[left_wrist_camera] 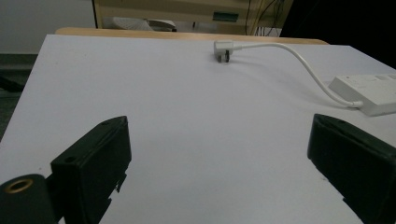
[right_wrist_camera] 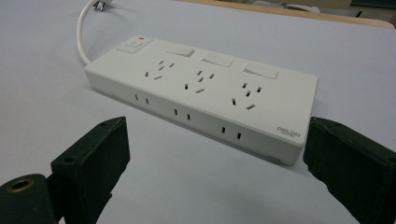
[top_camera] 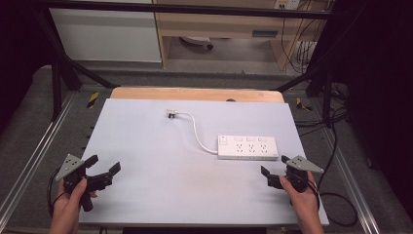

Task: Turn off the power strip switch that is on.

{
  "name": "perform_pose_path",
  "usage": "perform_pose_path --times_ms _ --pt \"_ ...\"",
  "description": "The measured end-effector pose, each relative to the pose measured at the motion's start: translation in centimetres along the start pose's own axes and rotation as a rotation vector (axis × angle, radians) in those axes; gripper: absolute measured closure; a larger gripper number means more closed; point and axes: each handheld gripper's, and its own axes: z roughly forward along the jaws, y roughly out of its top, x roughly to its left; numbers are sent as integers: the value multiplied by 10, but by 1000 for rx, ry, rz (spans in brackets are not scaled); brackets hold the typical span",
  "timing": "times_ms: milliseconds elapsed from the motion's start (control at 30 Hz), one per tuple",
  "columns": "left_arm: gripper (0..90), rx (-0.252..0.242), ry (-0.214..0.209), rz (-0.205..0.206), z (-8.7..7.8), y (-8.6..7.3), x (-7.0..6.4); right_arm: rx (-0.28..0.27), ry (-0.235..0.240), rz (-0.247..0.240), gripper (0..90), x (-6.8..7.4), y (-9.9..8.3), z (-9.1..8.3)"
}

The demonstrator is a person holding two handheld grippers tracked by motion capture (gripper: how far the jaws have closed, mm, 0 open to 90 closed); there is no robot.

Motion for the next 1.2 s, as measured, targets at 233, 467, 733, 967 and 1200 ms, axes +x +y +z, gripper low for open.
perform_pose_path --times_ms 233,467,733,967,1200 --pt "66 -6 12 -5 -2 2 5 -8 20 -7 37 7 4 1" --pt "52 -8 -9 -3 -2 1 0 -14 40 -49 57 17 9 0" --pt "61 4 -18 17 -2 0 -5 -24 38 -71 53 24 16 -2" --pt "63 18 -34 35 1 0 -8 -37 47 -76 44 32 23 -5" --pt "66 20 -35 46 1 -1 -9 -80 40 -11 54 35 39 -10"
